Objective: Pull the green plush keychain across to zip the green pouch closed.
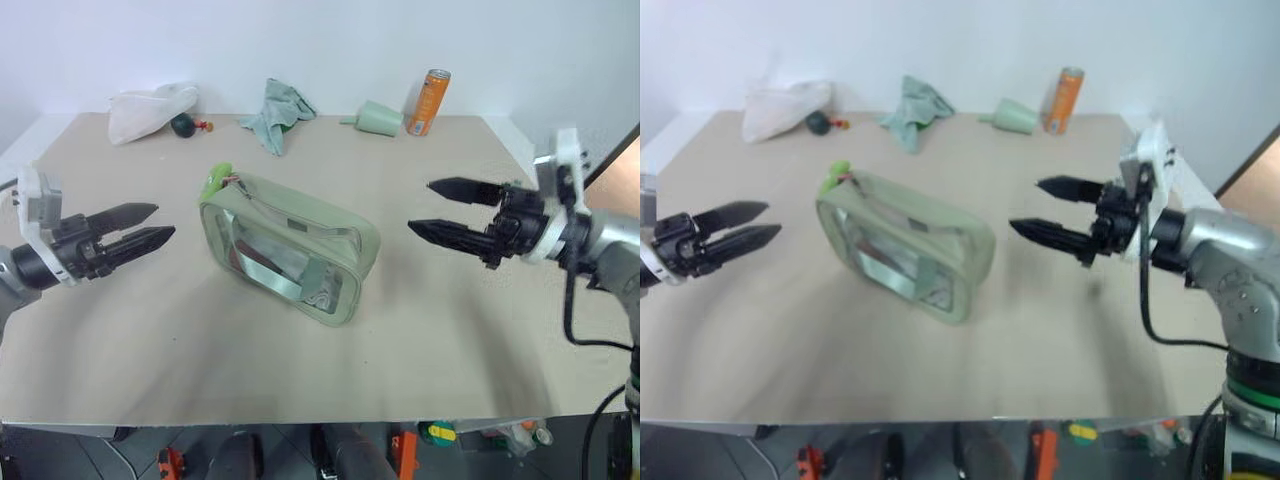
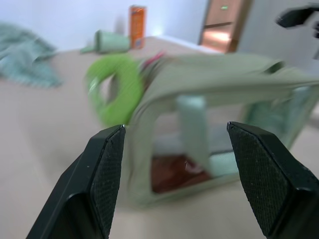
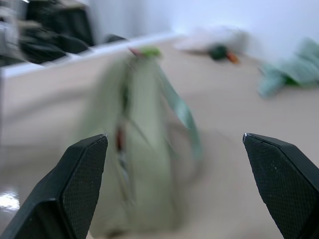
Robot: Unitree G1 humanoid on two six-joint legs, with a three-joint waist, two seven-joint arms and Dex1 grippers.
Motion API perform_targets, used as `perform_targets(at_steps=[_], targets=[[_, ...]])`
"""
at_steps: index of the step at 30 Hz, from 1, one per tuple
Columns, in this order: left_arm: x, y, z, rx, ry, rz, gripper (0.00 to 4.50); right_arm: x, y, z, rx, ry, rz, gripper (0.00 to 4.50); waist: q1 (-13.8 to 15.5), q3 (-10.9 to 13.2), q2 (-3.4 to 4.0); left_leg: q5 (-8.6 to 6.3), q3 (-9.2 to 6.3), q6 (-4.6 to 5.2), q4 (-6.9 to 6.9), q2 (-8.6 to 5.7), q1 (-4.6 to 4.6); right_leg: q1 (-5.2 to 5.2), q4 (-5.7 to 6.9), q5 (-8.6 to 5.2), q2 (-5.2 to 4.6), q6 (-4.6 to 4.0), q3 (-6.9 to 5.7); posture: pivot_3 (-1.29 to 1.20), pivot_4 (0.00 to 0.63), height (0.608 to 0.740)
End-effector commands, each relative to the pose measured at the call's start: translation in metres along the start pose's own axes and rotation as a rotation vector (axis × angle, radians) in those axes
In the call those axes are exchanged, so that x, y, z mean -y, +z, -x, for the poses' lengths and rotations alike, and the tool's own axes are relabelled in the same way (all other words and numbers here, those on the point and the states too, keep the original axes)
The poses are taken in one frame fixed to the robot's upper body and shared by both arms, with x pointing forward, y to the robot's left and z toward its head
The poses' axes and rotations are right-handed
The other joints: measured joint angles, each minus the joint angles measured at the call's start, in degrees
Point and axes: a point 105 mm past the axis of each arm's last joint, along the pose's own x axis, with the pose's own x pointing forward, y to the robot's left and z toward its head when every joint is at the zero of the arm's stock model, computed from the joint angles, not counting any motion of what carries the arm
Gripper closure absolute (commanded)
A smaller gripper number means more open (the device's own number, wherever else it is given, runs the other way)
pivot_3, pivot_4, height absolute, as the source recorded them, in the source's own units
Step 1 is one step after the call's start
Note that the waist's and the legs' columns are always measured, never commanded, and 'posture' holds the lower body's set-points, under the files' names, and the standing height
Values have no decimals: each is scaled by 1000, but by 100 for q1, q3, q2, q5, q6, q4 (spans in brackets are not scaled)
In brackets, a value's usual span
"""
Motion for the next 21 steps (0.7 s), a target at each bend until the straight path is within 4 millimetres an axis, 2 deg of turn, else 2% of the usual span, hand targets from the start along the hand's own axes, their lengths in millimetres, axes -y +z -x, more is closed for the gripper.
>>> perform_targets(at_steps=[1, 4, 8, 20, 21], targets=[[22, 22, -10, 11, -128, -94, 1133, -29, 11, -23, -32, 170, 60, 0, 0, 0, 0, 0, -2, 0, -2, 0, 0, 0, 0, 0, 0, -1, -1, 0, 150, 740], [37, 21, -18, -1, -210, -113, 1133, -45, -7, -44, -152, 260, 107, 0, 5, 0, -1, 0, -3, 0, -2, 0, 0, 1, 0, -3, -1, -4, -3, 0, 150, 740], [43, 21, -23, 16, -238, -105, 1133, -47, -27, -57, -237, 290, 162, 0, 10, 0, -1, 0, -2, 0, 5, -2, -6, -1, 0, -3, -6, -3, -3, 0, 150, 740], [48, 18, -28, 42, -222, -94, 1133, -38, -41, -75, -311, 307, 312, 0, 9, -1, -1, 0, -4, 0, 11, 0, -8, -4, 5, -1, -4, -2, -9, 0, 150, 740], [48, 18, -28, 42, -220, -94, 1063, -37, -41, -76, -308, 307, 316, 255, 9, -1, -1, 0, -4, 0, 12, 0, -8, -4, 5, -1, -5, -2, -8, 0, 150, 740]])
